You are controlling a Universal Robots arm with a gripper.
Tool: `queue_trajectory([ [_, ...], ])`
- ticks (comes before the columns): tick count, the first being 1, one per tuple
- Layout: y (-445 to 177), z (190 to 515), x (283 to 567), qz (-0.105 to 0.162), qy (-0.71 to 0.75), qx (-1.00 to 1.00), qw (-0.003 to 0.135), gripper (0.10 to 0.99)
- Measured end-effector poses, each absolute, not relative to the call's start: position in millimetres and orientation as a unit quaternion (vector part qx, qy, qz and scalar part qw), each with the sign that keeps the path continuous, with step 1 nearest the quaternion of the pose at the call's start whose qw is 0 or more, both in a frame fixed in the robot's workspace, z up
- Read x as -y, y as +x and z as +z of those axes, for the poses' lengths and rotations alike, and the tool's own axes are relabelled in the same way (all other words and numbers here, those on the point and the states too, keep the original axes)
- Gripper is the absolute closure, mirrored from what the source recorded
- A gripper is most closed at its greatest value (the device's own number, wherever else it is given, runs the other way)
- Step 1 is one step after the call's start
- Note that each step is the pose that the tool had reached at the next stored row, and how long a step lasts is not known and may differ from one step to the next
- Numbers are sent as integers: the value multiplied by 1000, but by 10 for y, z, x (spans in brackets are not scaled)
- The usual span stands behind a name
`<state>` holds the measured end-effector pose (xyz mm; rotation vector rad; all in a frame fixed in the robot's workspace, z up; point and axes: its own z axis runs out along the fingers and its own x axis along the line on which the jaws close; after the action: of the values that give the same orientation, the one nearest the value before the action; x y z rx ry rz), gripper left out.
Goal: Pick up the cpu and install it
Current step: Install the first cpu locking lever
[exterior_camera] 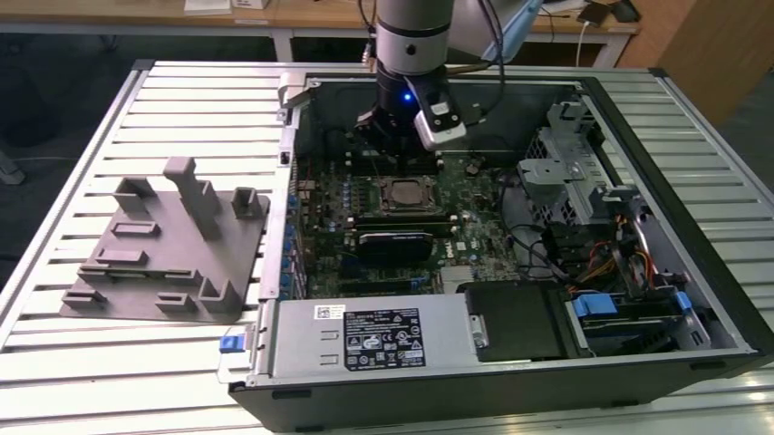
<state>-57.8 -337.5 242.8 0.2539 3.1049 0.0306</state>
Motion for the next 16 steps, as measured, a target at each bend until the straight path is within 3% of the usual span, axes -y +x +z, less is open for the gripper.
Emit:
queue_trajectory([
  [16, -980, 2418, 3375, 10, 82, -997, 13, 980],
])
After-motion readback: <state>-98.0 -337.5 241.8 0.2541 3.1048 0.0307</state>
